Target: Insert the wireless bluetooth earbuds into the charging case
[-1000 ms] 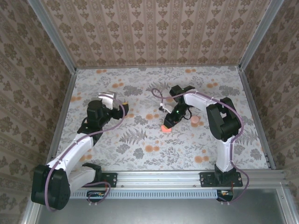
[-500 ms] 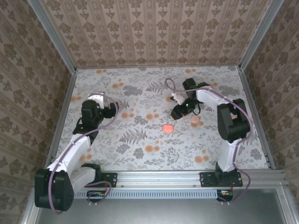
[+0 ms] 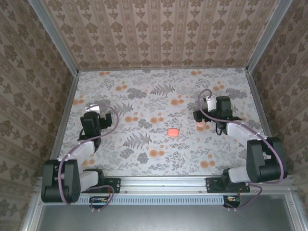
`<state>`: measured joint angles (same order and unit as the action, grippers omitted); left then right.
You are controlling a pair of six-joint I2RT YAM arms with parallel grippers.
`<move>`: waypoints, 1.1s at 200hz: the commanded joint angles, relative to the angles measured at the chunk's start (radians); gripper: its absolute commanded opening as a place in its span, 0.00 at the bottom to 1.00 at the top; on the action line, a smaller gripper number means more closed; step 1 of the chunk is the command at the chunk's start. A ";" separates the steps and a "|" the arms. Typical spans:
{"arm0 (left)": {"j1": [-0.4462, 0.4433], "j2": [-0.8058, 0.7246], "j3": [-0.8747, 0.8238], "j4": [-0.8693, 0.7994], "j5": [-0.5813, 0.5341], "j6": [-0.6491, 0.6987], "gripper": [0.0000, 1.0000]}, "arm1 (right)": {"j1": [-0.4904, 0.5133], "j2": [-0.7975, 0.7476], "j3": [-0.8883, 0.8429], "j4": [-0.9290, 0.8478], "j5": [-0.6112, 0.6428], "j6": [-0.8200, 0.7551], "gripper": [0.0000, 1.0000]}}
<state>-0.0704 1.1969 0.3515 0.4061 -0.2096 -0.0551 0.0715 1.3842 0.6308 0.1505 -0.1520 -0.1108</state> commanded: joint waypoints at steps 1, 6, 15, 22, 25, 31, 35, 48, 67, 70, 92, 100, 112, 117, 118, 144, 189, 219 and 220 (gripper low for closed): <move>0.006 0.048 -0.010 0.224 -0.013 0.048 1.00 | -0.011 -0.011 -0.043 0.288 0.074 0.032 1.00; 0.006 0.067 -0.027 0.296 -0.008 0.056 1.00 | -0.015 -0.003 -0.046 0.297 0.078 0.045 1.00; 0.005 0.108 -0.064 0.451 0.002 0.074 1.00 | -0.021 0.001 -0.069 0.332 0.071 0.049 1.00; 0.002 0.155 -0.082 0.548 0.010 0.097 1.00 | -0.021 0.001 -0.098 0.383 0.069 0.048 1.00; 0.003 0.181 -0.083 0.572 0.007 0.101 1.00 | -0.021 0.022 -0.112 0.407 0.069 0.047 1.00; 0.001 0.230 -0.076 0.591 -0.004 0.093 1.00 | -0.021 0.036 -0.140 0.457 0.071 0.046 1.00; 0.000 0.274 -0.074 0.632 -0.001 0.093 1.00 | -0.021 0.044 -0.158 0.496 0.076 0.046 1.00; -0.032 0.386 -0.049 0.713 -0.066 0.145 1.00 | -0.029 0.062 -0.201 0.589 0.096 0.064 1.00; 0.009 0.360 0.023 0.547 -0.031 0.095 1.00 | -0.056 0.115 -0.263 0.751 0.049 0.077 1.00; 0.017 0.354 0.027 0.520 -0.017 0.079 1.00 | -0.057 0.149 -0.271 0.808 0.045 0.082 1.00; 0.028 0.343 0.027 0.496 0.007 0.068 1.00 | -0.079 0.151 -0.242 0.745 0.044 0.111 1.00; 0.027 0.337 0.032 0.487 0.021 0.071 1.00 | -0.083 0.158 -0.242 0.758 0.042 0.117 1.00; 0.027 0.342 0.033 0.492 0.027 0.079 1.00 | -0.090 0.152 -0.229 0.724 0.053 0.130 1.00; 0.026 0.339 0.034 0.485 0.027 0.076 1.00 | -0.093 0.155 -0.230 0.731 0.057 0.135 1.00; 0.026 0.340 0.035 0.484 0.027 0.076 1.00 | -0.093 0.154 -0.229 0.729 0.057 0.135 1.00; 0.027 0.341 0.033 0.489 0.028 0.079 1.00 | -0.093 0.151 -0.227 0.715 0.060 0.134 1.00; 0.027 0.341 0.038 0.481 0.056 0.088 1.00 | -0.093 0.150 -0.227 0.716 0.060 0.134 1.00; 0.028 0.342 0.040 0.478 0.058 0.087 1.00 | -0.093 0.151 -0.228 0.718 0.060 0.134 1.00; 0.028 0.343 0.041 0.478 0.059 0.087 1.00 | -0.093 0.150 -0.229 0.718 0.060 0.134 1.00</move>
<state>-0.0448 1.5509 0.3679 0.8825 -0.1722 0.0235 -0.0162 1.5364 0.3862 0.8322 -0.0963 0.0048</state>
